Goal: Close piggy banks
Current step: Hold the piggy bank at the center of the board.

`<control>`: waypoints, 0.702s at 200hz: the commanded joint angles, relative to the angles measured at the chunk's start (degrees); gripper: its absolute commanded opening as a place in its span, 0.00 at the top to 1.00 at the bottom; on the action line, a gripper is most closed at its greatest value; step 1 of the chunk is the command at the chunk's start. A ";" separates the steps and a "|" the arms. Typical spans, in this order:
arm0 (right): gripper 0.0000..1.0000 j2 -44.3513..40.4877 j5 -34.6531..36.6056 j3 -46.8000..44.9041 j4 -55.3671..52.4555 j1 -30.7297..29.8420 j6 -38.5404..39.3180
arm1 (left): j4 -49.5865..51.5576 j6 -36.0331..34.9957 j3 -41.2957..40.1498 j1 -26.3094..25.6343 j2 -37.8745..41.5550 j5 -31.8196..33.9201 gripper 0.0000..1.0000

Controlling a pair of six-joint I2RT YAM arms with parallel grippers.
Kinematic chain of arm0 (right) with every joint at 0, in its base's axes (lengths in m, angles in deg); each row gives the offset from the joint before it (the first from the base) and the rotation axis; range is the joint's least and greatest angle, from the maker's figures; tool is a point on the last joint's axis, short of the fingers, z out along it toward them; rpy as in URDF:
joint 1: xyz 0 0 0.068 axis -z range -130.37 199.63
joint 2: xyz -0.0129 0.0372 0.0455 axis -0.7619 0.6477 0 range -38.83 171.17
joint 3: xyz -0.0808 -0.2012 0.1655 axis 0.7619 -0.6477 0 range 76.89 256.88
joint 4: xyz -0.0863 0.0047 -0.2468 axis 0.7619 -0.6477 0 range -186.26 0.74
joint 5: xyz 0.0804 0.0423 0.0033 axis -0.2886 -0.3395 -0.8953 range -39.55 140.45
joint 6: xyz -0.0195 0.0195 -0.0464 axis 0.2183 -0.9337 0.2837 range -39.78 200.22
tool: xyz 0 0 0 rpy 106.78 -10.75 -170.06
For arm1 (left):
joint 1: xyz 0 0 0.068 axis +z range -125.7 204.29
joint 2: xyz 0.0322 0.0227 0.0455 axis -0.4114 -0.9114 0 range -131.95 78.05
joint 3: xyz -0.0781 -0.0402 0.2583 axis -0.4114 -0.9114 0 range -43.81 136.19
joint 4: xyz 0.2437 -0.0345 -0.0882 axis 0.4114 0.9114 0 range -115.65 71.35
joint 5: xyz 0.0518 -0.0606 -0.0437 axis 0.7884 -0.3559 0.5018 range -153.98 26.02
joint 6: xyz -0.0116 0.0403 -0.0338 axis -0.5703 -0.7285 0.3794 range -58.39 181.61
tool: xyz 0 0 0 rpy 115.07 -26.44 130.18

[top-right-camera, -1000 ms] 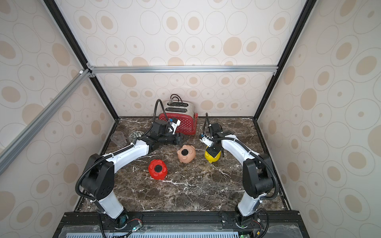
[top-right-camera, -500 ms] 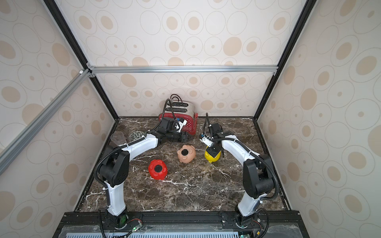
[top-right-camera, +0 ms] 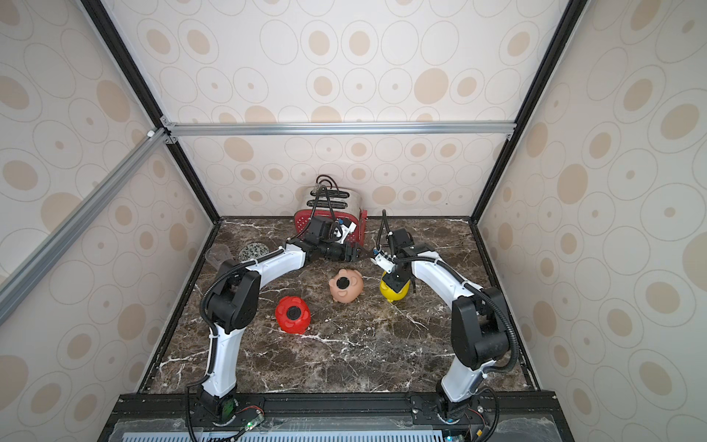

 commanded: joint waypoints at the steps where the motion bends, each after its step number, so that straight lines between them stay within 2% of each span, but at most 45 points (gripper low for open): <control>1: 1.00 -0.42 -0.42 -1.44 -2.11 0.15 -0.07 | 0.88 -0.37 4.84 -0.31 -2.55 -2.70 0.19; 108: 1.00 -0.51 -0.92 -1.66 -1.94 0.14 -0.25 | 5.10 -1.71 15.33 -1.64 -12.52 -7.31 0.01; 140: 1.00 -0.44 -0.70 -1.55 -2.03 0.13 -0.25 | 4.85 -1.71 16.23 -2.09 -14.14 -9.70 0.01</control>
